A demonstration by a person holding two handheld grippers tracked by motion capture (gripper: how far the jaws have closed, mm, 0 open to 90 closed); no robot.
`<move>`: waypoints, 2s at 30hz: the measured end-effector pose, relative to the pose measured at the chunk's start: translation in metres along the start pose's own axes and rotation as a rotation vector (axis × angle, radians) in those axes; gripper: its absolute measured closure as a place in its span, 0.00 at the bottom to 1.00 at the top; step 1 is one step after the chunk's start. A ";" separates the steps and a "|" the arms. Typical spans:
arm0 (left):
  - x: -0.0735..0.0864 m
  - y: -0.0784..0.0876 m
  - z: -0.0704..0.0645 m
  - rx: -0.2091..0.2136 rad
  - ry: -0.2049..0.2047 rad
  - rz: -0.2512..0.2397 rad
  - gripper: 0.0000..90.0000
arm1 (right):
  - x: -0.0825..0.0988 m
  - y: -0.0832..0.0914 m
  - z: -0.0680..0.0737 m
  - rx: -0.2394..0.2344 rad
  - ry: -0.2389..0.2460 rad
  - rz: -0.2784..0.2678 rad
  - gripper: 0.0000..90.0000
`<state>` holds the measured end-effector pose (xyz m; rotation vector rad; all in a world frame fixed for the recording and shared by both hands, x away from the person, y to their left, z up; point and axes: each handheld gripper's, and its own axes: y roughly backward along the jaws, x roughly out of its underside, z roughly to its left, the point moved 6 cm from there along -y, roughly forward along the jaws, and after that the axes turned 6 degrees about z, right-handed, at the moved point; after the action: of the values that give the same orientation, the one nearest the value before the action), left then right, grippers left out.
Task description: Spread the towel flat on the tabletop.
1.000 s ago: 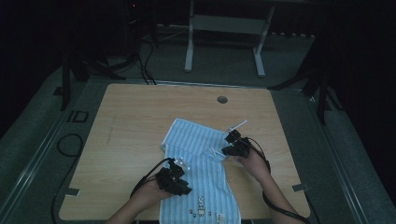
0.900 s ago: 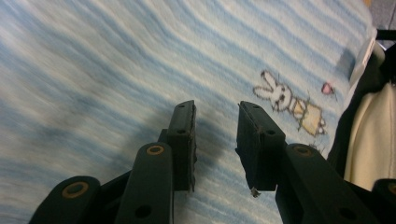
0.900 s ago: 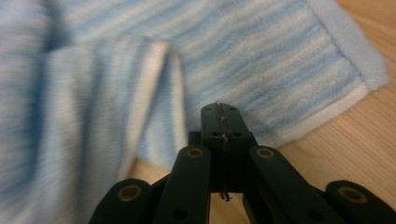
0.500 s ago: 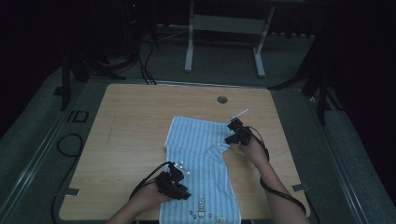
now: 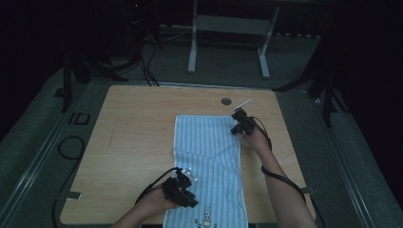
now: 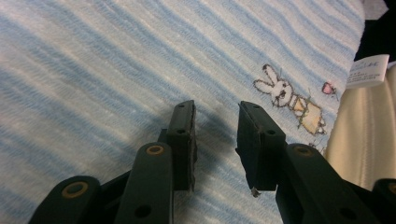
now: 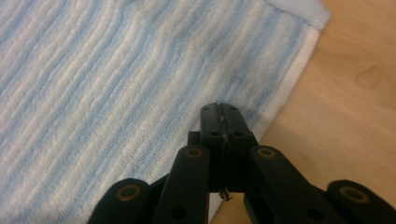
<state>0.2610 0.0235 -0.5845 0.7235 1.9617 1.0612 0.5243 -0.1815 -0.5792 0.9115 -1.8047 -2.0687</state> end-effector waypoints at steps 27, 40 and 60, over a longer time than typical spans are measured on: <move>0.007 0.019 0.041 -0.093 0.111 -0.073 0.71 | 0.058 0.013 0.048 -0.070 0.028 -0.074 0.93; -0.005 0.008 0.025 -0.074 0.072 -0.067 0.71 | 0.067 0.017 0.022 -0.076 -0.045 -0.080 0.94; -0.022 -0.003 0.017 -0.054 0.042 -0.067 0.71 | 0.094 0.027 0.001 -0.072 -0.098 -0.089 0.94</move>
<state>0.2866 0.0129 -0.5850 0.6073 1.9711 1.0923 0.4449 -0.2388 -0.5811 0.9014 -1.7533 -2.2548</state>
